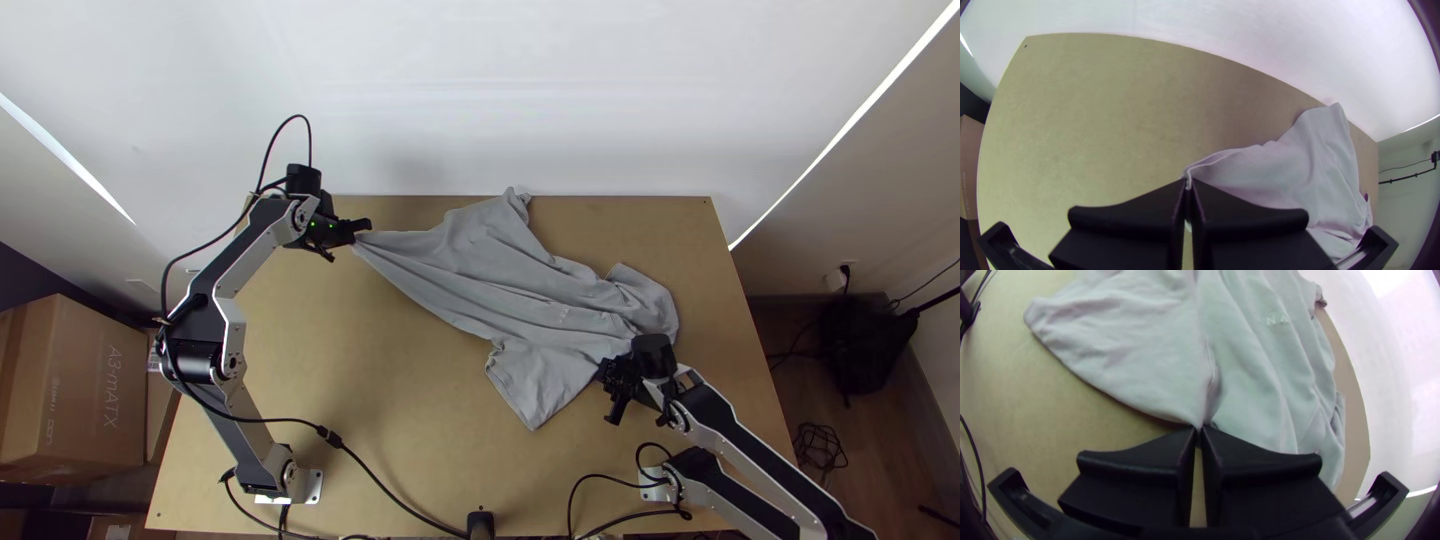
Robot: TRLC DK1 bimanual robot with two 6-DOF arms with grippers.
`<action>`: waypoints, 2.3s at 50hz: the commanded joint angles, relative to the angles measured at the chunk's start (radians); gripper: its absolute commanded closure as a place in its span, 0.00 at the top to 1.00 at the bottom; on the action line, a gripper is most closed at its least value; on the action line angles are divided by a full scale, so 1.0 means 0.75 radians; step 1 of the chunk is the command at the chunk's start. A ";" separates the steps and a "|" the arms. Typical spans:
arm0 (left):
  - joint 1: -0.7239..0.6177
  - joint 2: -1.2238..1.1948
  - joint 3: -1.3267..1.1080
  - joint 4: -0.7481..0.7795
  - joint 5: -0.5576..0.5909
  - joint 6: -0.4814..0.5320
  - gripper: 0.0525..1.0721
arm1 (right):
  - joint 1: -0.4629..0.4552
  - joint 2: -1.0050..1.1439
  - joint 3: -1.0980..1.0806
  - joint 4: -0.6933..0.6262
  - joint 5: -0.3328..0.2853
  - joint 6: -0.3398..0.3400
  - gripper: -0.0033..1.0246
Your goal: Fold the t-shirt
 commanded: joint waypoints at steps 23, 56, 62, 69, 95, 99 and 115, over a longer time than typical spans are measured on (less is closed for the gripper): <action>0.119 -0.288 -0.065 0.063 0.006 -0.006 0.02 | -0.028 0.188 0.795 -0.365 0.007 0.981 0.03; 0.129 -0.607 0.272 0.145 -0.203 0.127 0.02 | -0.420 0.811 2.125 -0.794 -0.159 1.365 0.02; 0.129 -0.631 0.368 0.159 -0.256 0.150 0.02 | -0.416 0.920 2.425 -0.831 -0.159 1.373 0.02; 0.115 -0.727 0.370 0.286 -0.363 0.227 0.02 | -0.390 0.936 2.628 -0.721 -0.148 1.373 0.02; 0.129 -1.300 0.278 0.417 -0.436 0.246 0.02 | -0.347 0.325 2.505 -0.508 -0.038 1.455 0.02; 0.129 -1.415 0.231 0.432 -0.440 0.246 0.02 | -0.347 0.210 2.462 -0.510 -0.038 1.484 0.02; 0.113 -1.666 0.094 0.374 -0.436 0.248 0.02 | -0.337 0.051 2.387 -0.565 -0.040 1.564 0.02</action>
